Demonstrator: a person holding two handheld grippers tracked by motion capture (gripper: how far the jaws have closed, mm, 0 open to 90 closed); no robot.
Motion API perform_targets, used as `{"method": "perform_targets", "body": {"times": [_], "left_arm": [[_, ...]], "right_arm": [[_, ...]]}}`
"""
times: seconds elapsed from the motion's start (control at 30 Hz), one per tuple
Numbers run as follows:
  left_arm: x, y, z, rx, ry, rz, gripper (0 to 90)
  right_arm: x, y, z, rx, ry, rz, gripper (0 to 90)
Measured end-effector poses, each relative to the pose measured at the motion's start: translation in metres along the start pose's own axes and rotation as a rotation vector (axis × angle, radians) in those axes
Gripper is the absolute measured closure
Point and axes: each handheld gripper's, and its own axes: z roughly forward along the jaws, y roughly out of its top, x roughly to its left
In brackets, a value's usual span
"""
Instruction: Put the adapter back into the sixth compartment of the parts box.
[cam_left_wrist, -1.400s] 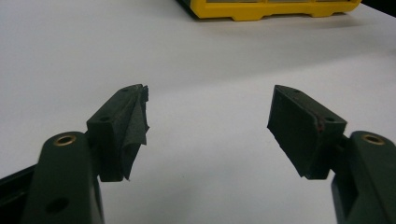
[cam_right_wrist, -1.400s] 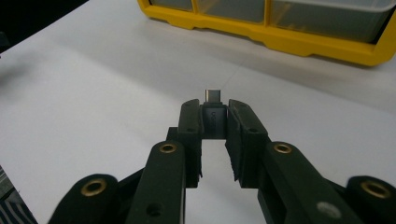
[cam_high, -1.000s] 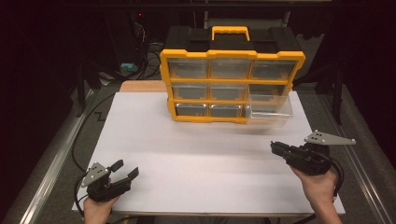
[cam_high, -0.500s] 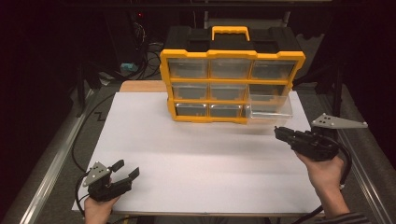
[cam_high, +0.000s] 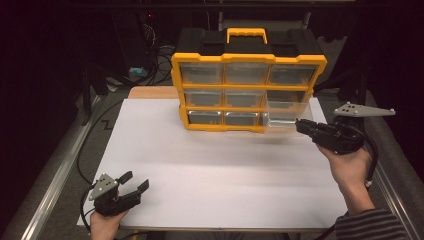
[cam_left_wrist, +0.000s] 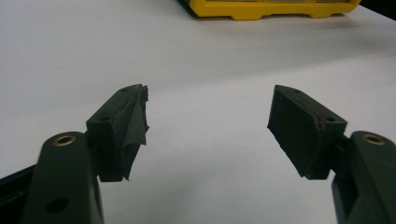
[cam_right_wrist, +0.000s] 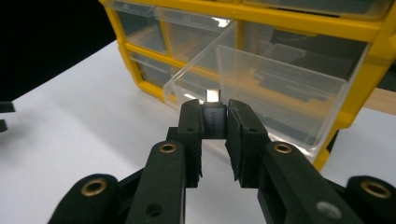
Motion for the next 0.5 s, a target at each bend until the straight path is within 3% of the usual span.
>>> {"method": "perform_targets", "body": {"times": [0.5], "left_arm": [[0.000, 0.000, 0.000, 0.001, -0.002, -0.002, 28.9]], "right_arm": [[-0.013, 0.022, 0.027, 0.051, -0.083, -0.002, 76.8]]}}
